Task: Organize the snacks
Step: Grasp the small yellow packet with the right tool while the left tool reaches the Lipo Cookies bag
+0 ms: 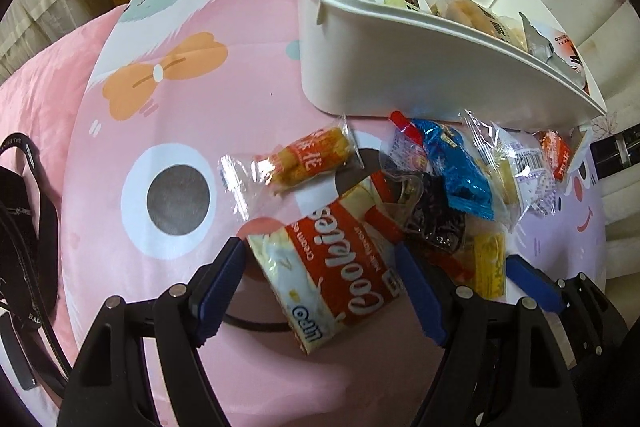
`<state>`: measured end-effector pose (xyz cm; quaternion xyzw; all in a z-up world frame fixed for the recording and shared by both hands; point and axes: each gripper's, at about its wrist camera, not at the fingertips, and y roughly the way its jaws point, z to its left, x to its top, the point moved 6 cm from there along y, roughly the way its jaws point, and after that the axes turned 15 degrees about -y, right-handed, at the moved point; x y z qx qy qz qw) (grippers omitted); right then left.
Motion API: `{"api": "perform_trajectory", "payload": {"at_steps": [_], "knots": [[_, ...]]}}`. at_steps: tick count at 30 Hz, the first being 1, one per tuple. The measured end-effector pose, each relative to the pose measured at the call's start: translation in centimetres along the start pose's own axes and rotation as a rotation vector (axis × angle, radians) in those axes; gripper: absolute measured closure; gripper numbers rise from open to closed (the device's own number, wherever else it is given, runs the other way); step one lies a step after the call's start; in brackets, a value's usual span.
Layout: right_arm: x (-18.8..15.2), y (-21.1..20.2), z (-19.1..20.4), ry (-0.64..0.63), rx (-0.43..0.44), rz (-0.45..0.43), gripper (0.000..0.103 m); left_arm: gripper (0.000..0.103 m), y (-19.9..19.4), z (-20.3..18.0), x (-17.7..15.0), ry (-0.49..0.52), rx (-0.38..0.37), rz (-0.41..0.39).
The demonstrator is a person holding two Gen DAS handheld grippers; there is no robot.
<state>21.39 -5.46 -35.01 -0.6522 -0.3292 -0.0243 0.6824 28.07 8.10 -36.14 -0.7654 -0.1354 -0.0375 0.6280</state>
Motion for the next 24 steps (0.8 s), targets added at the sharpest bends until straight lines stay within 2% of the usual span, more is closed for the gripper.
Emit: {"api": "perform_trajectory", "payload": {"at_steps": [11, 22, 24], "knots": [[0.4, 1.0, -0.2, -0.048, 0.016, 0.025, 0.062, 0.028, 0.8, -1.5, 0.5, -0.001, 0.029, -0.026], [0.6, 1.2, -0.9, -0.046, 0.032, 0.047, 0.068, 0.05, 0.1, -1.0, -0.6, -0.066, 0.012, -0.047], [0.7, 1.2, -1.0, -0.033, 0.033, 0.056, 0.072, 0.052, -0.1, -0.8, -0.5, -0.081, 0.001, -0.046]]}}
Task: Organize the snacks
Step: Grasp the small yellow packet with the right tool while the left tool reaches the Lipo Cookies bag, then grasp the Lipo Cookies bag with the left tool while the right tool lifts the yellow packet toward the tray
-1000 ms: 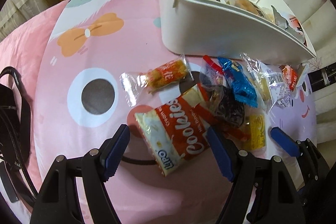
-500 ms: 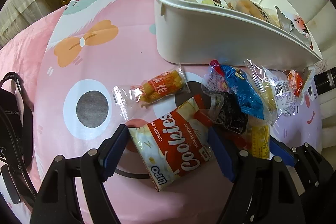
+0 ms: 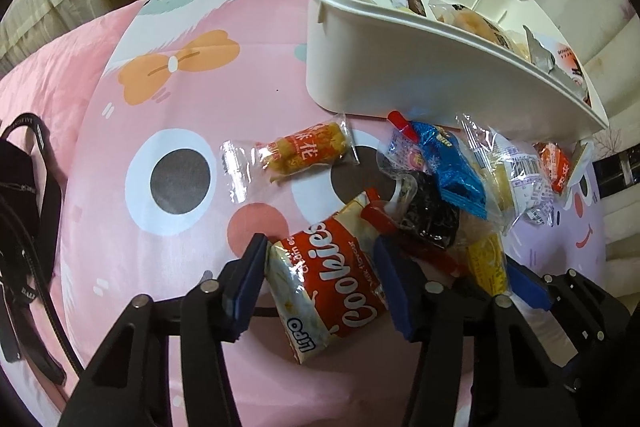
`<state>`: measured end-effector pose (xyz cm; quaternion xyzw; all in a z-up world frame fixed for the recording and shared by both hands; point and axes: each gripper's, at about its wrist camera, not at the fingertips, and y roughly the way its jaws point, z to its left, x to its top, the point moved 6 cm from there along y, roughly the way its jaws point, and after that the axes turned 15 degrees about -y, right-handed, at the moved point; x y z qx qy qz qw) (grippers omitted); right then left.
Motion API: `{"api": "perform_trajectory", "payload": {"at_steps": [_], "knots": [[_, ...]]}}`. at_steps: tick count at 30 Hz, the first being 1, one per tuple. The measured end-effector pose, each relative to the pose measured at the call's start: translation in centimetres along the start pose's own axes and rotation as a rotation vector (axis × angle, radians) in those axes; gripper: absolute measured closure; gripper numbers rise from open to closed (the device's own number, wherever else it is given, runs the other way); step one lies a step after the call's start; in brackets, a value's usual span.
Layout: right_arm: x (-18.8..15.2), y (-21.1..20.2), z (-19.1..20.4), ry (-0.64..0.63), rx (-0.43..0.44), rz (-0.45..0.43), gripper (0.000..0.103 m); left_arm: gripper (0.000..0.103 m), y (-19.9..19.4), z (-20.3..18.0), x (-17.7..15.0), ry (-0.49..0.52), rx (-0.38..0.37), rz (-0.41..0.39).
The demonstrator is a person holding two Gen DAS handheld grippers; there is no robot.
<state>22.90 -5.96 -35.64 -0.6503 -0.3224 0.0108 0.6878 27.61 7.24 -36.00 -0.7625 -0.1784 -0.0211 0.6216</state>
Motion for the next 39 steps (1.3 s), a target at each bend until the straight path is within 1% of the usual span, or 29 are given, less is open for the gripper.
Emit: {"api": "perform_trajectory", "payload": {"at_steps": [2, 3, 4, 6, 8, 10, 15, 17, 19, 20, 22, 25, 28, 29, 30, 35, 39], "knots": [[-0.1, 0.0, -0.1, 0.014, 0.004, 0.01, 0.073, 0.054, -0.2, 0.3, 0.0, -0.008, -0.012, 0.002], [-0.2, -0.1, -0.2, 0.02, 0.005, 0.013, 0.073, 0.061, -0.4, 0.4, 0.0, -0.01, -0.015, -0.006], [-0.3, -0.2, -0.2, 0.026, 0.004, 0.018, 0.073, 0.071, -0.7, 0.6, 0.1, -0.009, -0.012, -0.021], [-0.6, -0.3, -0.2, 0.036, 0.003, 0.026, 0.074, 0.074, -0.9, 1.0, 0.1, -0.007, -0.024, -0.016], [-1.0, -0.5, -0.2, 0.048, 0.001, 0.036, 0.074, 0.077, -1.0, 1.7, 0.0, -0.032, -0.052, -0.002], [-1.3, -0.7, 0.0, 0.064, 0.002, 0.045, 0.074, 0.081, -1.2, 2.2, -0.1, -0.042, -0.063, 0.009], [-2.3, -1.1, 0.6, 0.11, -0.003, 0.069, 0.074, 0.081, -1.7, 3.3, -0.6, -0.066, -0.082, 0.037], [-2.9, -1.4, 0.8, 0.126, -0.007, 0.08, 0.074, 0.078, -1.8, 3.5, -1.0, -0.058, -0.084, 0.05], [-3.3, -1.6, 1.0, 0.14, -0.012, 0.091, 0.074, 0.069, -2.0, 3.6, -1.2, -0.051, -0.082, 0.065], [-3.5, -1.8, 1.1, 0.149, -0.013, 0.097, 0.074, 0.067, -2.2, 3.5, -1.4, -0.047, -0.081, 0.073], [-4.0, -2.2, 1.4, 0.176, -0.014, 0.108, 0.074, 0.054, -2.2, 3.5, -1.6, -0.039, -0.084, 0.103], [-4.5, -2.9, 1.8, 0.213, -0.014, 0.122, 0.074, 0.05, -2.2, 3.4, -1.9, -0.043, -0.118, 0.163], [-5.0, -3.5, 2.2, 0.242, -0.014, 0.141, 0.074, 0.049, -1.6, 3.2, -2.1, -0.06, -0.126, 0.225], [-5.1, -3.8, 2.3, 0.251, -0.012, 0.149, 0.074, 0.047, -1.4, 3.3, -2.1, -0.069, -0.122, 0.244], [-5.1, -4.0, 2.4, 0.256, -0.012, 0.154, 0.074, 0.043, -1.3, 3.3, -2.0, -0.075, -0.119, 0.26], [-5.3, -5.3, 2.6, 0.272, -0.016, 0.172, 0.074, 0.039, -0.5, 3.0, -1.5, -0.104, -0.091, 0.312], [-5.2, -6.4, 2.0, 0.288, -0.027, 0.173, 0.074, 0.028, 0.2, 2.6, -1.3, -0.141, -0.04, 0.344]]}}
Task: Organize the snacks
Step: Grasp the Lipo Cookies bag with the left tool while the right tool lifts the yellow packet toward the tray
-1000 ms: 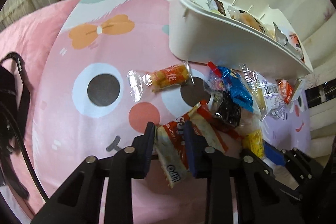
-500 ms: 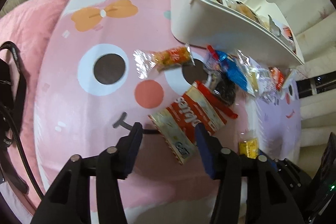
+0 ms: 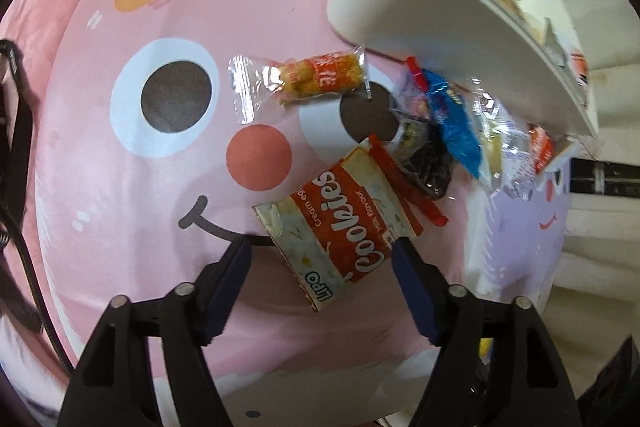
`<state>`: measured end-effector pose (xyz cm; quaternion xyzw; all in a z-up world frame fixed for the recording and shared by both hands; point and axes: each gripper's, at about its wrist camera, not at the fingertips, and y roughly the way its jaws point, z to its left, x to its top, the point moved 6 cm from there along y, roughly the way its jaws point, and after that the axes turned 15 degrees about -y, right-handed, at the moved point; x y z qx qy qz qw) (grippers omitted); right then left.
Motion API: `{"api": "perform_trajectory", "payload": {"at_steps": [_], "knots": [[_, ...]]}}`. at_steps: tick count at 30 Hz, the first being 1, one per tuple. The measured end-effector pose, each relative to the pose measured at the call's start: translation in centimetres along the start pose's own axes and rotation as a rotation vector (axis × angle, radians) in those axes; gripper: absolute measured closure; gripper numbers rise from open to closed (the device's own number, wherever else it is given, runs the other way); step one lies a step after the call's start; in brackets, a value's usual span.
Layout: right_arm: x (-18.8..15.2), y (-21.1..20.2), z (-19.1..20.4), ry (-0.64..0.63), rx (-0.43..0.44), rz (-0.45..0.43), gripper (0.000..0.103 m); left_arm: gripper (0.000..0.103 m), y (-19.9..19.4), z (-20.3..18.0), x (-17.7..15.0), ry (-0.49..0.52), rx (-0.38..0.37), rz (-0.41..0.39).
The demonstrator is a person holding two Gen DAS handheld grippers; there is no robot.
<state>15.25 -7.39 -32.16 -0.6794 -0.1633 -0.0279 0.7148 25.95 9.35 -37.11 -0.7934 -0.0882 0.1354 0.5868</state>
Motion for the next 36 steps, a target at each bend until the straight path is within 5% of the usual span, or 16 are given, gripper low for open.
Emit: {"api": "perform_trajectory", "payload": {"at_steps": [6, 11, 16, 20, 30, 36], "knots": [[0.1, -0.9, -1.8, 0.024, -0.014, 0.0, 0.074, 0.018, 0.7, -0.9, 0.4, -0.033, 0.075, -0.001], [0.0, -0.7, -3.9, 0.034, 0.0, 0.013, 0.074, 0.018, 1.6, -1.9, 0.1, -0.039, 0.221, -0.029], [0.4, -0.8, -6.3, 0.01, 0.023, 0.009, 0.074, 0.018, 1.9, -2.2, 0.2, -0.131, 0.265, -0.059], [0.9, -1.0, -8.0, -0.025, 0.042, 0.004, 0.074, 0.039, 0.9, -1.8, 0.2, -0.219, 0.249, -0.107], [2.0, -1.9, -11.1, -0.139, 0.099, -0.022, 0.074, 0.049, 0.3, -1.2, -1.0, -0.359, 0.222, -0.169], [3.1, -2.5, -11.6, -0.197, 0.132, -0.046, 0.074, 0.067, -0.7, -0.3, -1.2, -0.415, 0.22, -0.198]]}}
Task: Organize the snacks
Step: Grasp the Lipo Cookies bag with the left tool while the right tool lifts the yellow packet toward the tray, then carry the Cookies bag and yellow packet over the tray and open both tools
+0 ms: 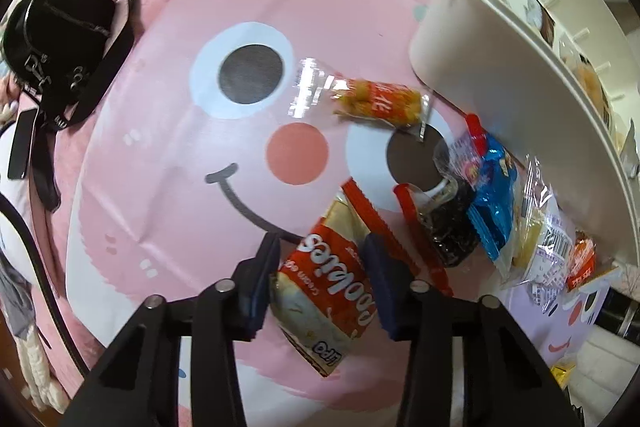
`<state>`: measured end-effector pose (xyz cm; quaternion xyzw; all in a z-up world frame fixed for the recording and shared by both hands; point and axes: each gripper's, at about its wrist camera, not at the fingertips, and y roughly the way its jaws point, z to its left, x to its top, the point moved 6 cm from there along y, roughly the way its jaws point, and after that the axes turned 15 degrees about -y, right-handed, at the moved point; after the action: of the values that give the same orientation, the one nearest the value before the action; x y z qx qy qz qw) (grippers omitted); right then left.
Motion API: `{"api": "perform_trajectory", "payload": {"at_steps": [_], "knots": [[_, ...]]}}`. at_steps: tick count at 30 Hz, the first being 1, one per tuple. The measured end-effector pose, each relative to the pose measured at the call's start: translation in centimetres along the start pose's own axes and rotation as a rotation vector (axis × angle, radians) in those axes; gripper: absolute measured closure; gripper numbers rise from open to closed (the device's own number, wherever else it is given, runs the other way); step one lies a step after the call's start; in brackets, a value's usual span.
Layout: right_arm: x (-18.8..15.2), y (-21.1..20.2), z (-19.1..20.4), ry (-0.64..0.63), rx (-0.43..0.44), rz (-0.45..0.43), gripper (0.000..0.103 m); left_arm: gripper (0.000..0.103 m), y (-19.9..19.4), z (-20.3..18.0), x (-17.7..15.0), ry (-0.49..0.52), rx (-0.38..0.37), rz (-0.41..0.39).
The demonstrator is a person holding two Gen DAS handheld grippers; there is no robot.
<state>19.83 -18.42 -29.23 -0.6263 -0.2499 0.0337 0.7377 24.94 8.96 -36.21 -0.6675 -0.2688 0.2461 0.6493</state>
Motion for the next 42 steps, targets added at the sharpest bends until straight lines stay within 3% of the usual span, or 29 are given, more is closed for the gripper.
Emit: {"api": "perform_trajectory", "payload": {"at_steps": [3, 10, 19, 26, 32, 42], "knots": [[0.6, 0.0, 0.2, -0.031, 0.017, -0.012, 0.074, 0.077, -0.5, 0.8, 0.2, -0.023, -0.019, -0.014], [1.9, -0.2, 0.5, -0.093, 0.046, -0.036, 0.074, 0.087, -1.3, 2.5, 0.5, -0.091, -0.084, 0.004], [4.8, -1.7, 1.2, -0.184, 0.073, -0.104, 0.074, 0.094, -3.4, 4.7, 1.4, -0.158, -0.134, 0.001], [8.1, -2.9, 1.7, -0.253, 0.082, -0.176, 0.074, 0.094, -5.7, 5.7, 1.9, -0.155, -0.115, 0.005], [10.4, -3.4, 2.0, -0.303, 0.076, -0.232, 0.074, 0.094, -9.2, 4.2, 1.9, -0.133, -0.164, 0.019], [13.5, -3.4, 1.4, -0.344, 0.055, -0.332, 0.074, 0.094, -15.2, -1.3, 3.5, -0.011, -0.271, -0.004]]}}
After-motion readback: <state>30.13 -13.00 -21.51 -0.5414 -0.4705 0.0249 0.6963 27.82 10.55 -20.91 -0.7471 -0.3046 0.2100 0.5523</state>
